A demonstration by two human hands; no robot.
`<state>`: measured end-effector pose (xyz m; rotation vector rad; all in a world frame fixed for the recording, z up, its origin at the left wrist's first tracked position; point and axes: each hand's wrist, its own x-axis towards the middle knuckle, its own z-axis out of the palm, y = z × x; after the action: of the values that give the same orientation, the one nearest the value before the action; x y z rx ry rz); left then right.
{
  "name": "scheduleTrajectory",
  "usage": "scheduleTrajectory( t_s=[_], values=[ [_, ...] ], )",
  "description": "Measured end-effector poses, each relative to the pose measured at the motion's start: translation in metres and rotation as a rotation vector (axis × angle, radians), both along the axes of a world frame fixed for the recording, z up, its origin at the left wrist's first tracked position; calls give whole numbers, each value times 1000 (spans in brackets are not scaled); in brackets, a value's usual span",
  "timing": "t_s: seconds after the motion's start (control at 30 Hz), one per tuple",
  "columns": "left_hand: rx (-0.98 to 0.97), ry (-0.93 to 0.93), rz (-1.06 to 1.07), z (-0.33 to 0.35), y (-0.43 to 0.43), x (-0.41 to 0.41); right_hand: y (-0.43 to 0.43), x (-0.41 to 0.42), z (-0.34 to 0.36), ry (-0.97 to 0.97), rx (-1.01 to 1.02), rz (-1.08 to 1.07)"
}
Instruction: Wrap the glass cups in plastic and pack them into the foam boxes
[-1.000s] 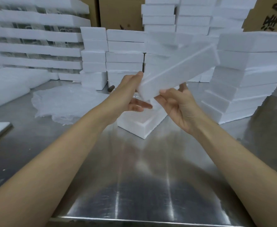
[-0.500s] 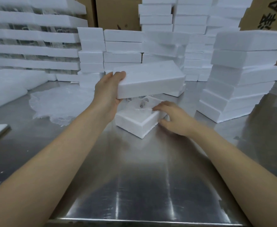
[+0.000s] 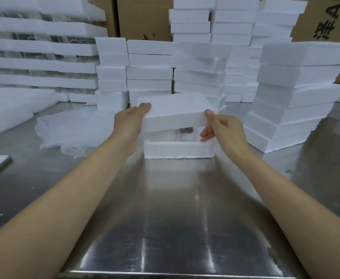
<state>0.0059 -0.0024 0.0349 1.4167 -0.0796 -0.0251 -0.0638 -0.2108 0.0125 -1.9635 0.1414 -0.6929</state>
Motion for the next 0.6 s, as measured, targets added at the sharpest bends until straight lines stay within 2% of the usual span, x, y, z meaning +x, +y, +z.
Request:
scheduleTrajectory(
  t_s=[0.1,0.17,0.33,0.47,0.6],
  values=[
    [28,-53,-26,-2,-1,2,-1,2,1,-69,188,-71],
    [68,-80,-74,-4,-3,3,-4,5,0,-37,255,-89],
    [233,-121,-45,-12,-11,1,-11,9,-11,142,238,48],
    [201,-22,-102,-18,-8,5,-7,13,-13,222,243,115],
    [321,-24,-69,-21,-8,9,-7,13,-16,258,97,137]
  ],
)
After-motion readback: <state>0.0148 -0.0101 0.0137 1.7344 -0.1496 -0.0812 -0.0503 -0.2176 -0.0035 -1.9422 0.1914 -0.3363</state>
